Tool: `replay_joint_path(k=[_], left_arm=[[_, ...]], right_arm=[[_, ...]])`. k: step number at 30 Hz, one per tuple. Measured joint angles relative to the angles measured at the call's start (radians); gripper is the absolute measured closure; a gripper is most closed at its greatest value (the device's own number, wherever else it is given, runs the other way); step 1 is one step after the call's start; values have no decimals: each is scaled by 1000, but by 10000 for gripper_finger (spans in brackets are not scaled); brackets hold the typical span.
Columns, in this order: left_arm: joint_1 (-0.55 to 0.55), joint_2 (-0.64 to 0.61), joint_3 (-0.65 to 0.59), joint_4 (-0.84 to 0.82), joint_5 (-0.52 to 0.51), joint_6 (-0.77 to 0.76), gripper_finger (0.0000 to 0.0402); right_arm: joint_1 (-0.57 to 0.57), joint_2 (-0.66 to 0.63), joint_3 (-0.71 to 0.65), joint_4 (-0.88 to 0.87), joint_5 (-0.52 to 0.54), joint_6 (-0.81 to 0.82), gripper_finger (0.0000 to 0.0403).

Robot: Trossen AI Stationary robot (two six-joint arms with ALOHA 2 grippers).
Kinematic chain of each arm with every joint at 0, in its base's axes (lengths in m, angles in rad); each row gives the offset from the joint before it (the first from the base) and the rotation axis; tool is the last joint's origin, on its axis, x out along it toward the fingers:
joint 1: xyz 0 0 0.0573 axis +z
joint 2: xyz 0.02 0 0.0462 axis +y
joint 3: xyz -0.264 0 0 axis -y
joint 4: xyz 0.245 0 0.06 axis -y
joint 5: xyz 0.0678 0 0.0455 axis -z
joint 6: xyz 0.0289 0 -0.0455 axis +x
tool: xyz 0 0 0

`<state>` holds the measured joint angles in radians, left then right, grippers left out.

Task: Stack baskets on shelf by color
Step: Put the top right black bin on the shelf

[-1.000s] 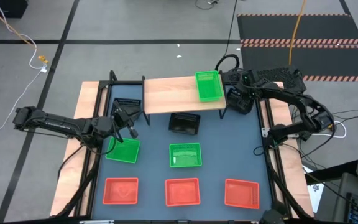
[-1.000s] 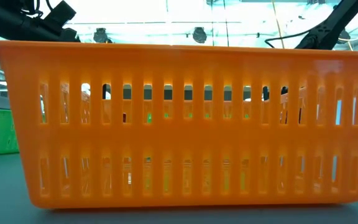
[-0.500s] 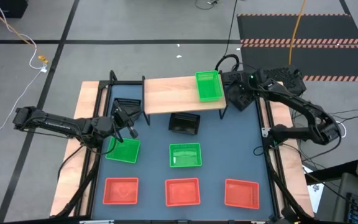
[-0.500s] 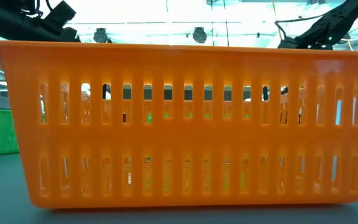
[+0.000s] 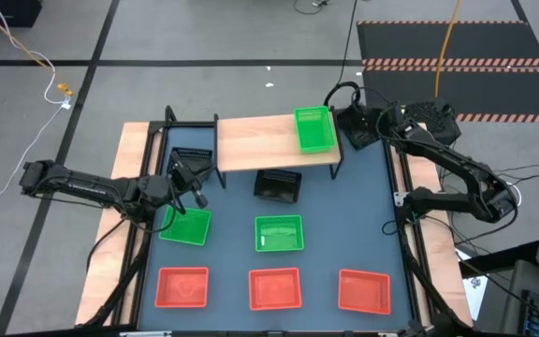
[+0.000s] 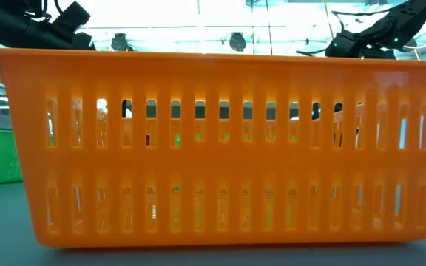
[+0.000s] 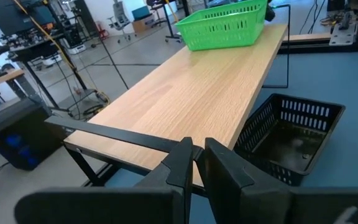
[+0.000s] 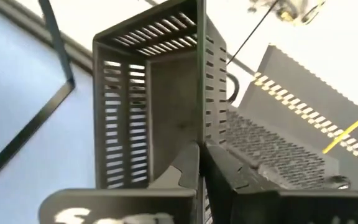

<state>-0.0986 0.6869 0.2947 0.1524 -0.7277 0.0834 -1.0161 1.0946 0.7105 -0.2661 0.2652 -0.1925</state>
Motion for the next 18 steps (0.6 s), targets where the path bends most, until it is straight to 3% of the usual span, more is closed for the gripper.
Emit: replay_joint_path(k=[18], left_arm=[[0, 0, 0, 0, 0, -3, 355]], right_arm=[[0, -136, 0, 203, -6, 97, 402]])
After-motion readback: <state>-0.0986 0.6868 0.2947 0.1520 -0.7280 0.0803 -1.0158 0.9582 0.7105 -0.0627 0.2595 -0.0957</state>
